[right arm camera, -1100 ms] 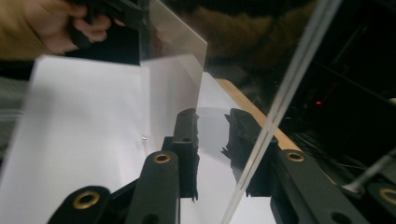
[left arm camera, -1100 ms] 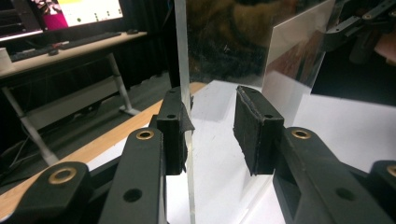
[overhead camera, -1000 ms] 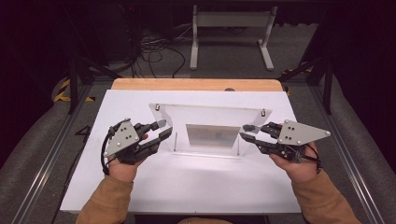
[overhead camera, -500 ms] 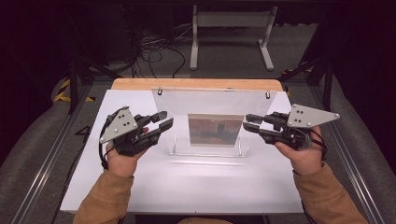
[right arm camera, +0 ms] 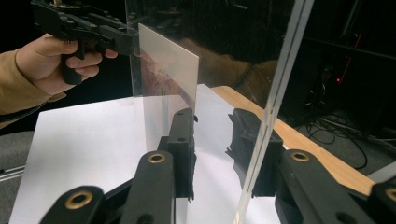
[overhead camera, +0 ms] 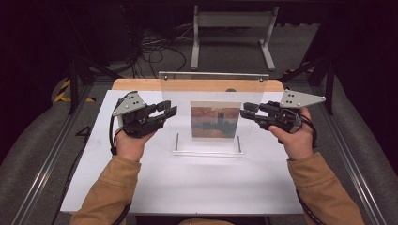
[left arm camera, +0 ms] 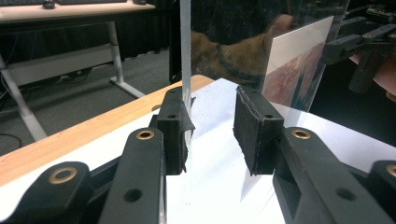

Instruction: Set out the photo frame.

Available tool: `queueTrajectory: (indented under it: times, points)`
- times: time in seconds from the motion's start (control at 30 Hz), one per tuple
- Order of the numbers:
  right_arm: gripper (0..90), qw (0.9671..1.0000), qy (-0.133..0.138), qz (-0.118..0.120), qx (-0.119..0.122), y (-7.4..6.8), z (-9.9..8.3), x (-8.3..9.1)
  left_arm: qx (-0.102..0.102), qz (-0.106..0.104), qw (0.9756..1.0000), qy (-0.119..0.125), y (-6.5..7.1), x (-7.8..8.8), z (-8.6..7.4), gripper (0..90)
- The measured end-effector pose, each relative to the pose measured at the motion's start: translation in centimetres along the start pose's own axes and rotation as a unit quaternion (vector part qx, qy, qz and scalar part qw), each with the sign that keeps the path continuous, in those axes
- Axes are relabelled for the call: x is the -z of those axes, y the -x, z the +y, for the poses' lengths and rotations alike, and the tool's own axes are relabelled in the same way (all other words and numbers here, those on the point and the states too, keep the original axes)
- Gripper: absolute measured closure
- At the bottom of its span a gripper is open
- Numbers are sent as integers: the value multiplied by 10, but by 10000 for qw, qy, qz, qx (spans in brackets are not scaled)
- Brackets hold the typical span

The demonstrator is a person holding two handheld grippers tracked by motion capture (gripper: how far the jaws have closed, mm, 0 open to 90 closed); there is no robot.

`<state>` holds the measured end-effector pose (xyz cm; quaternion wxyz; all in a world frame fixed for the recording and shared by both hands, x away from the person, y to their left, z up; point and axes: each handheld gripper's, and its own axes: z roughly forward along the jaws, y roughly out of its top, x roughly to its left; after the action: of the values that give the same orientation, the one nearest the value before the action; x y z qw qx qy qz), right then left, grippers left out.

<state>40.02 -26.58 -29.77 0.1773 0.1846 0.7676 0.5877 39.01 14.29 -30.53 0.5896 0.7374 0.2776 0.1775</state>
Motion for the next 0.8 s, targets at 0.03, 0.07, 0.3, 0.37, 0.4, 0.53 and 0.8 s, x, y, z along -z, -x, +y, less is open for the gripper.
queueTrajectory:
  times: [0.03, 0.07, 0.3, 0.37, 0.4, 0.53, 0.8]
  points:
    - [671, 10000, 0, 0, 0, 0, 0, 0, 11, 24, 10000, -13, -2, -2, -1, 648]
    - [670, 10000, -1, 5, -49, 3, -2, -2, 39, 41, 10000, -17, -3, -4, -2, 647]
    - [657, 9999, -49, -66, -70, 15, -11, -12, 105, 103, 9999, -87, -12, -16, -8, 643]
    - [650, 9999, -23, -88, -102, 19, -13, -14, 67, 156, 9998, -85, -14, -19, -8, 644]
    - [650, 9999, -19, -84, -121, 21, -13, -15, 85, 177, 9998, -71, -14, -20, -7, 644]
    - [647, 9998, -13, -104, -191, 24, -13, -17, 107, 179, 9998, -56, -18, -23, -8, 642]
    - [641, 9994, 7, -97, -322, 30, -14, -20, 153, 230, 9996, -86, -22, -27, -6, 641]
